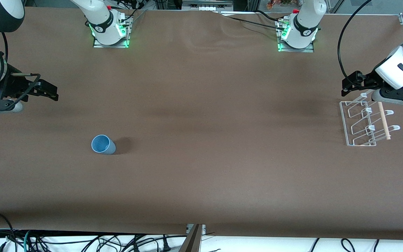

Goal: Transfer cup to left arm and place on rack
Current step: 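Move the right gripper down toward the light blue cup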

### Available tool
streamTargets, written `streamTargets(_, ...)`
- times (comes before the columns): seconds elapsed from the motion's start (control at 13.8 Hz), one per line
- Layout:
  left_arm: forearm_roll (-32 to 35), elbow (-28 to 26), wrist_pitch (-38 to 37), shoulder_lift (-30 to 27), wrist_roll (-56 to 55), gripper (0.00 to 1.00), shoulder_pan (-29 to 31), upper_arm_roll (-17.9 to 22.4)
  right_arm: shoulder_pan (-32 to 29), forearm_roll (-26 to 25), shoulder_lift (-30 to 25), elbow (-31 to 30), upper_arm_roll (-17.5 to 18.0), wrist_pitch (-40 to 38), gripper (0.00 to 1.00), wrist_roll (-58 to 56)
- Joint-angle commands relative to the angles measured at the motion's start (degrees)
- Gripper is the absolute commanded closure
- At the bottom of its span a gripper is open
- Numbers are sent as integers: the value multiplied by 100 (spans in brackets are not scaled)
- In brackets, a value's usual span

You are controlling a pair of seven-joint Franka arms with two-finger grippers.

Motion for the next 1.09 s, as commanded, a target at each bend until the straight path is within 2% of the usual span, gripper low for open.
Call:
streamTargets(0.0,34,-90,26,-113,37,0,71,-57,-65,17,83,185,37,-75,1,-41)
streamTargets(1.02,34,-90,34,-113,37,0,71,-57,-65,17,214,351,37,-84,0,-85)
